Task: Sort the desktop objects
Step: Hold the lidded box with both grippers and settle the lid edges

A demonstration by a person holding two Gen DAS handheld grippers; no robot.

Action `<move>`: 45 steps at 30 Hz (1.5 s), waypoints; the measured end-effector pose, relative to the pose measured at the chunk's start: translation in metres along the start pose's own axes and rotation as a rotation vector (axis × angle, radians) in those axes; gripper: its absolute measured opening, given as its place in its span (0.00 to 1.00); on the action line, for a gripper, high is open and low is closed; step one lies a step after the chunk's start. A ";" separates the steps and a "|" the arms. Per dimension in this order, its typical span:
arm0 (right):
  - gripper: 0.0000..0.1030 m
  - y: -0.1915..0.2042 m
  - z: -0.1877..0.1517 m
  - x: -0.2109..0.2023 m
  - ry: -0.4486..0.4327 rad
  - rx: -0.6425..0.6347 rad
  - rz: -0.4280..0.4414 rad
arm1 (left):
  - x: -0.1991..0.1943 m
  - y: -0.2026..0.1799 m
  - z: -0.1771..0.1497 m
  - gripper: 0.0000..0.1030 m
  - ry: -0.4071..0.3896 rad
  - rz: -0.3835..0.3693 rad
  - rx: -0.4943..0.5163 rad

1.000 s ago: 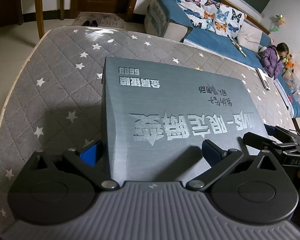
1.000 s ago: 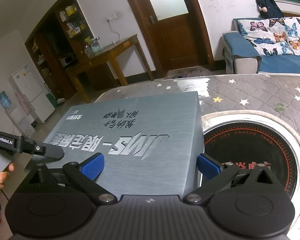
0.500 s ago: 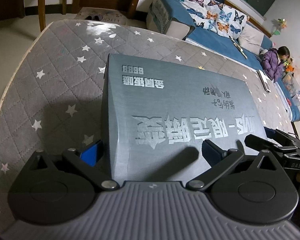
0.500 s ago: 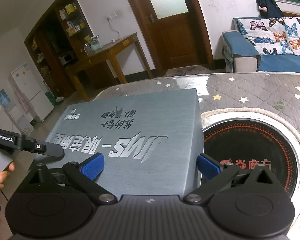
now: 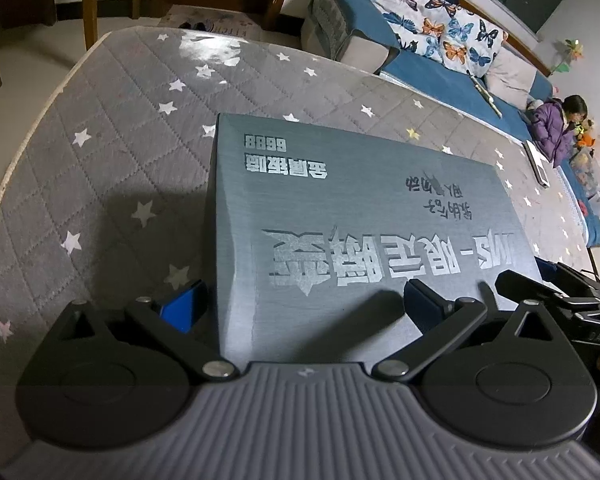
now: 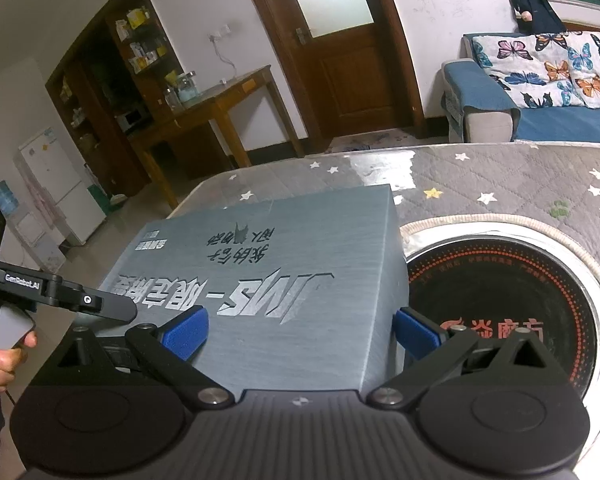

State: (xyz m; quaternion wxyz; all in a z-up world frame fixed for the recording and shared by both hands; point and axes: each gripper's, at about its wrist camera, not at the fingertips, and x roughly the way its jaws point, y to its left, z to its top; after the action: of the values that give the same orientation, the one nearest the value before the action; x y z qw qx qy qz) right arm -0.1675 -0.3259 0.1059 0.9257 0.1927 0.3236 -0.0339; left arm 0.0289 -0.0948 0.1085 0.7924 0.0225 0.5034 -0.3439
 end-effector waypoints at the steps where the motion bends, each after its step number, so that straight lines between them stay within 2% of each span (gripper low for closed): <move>1: 0.98 0.000 -0.001 0.000 0.001 0.001 -0.001 | 0.000 0.000 0.000 1.00 0.000 0.002 0.003; 28: 0.98 -0.006 -0.013 0.009 0.030 0.009 -0.013 | 0.016 0.005 -0.009 1.00 0.027 0.014 -0.006; 36: 0.99 -0.003 -0.016 0.006 0.029 -0.008 -0.021 | 0.012 0.003 -0.012 1.00 0.016 0.015 -0.001; 45: 1.00 0.010 -0.022 -0.002 0.022 -0.067 -0.051 | -0.005 -0.013 -0.026 1.00 -0.029 0.041 0.060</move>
State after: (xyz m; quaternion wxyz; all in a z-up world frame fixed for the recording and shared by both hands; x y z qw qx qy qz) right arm -0.1804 -0.3084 0.0947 0.9270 0.1534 0.3394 -0.0447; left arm -0.0002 -0.0925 0.1043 0.8055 0.0516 0.4807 -0.3427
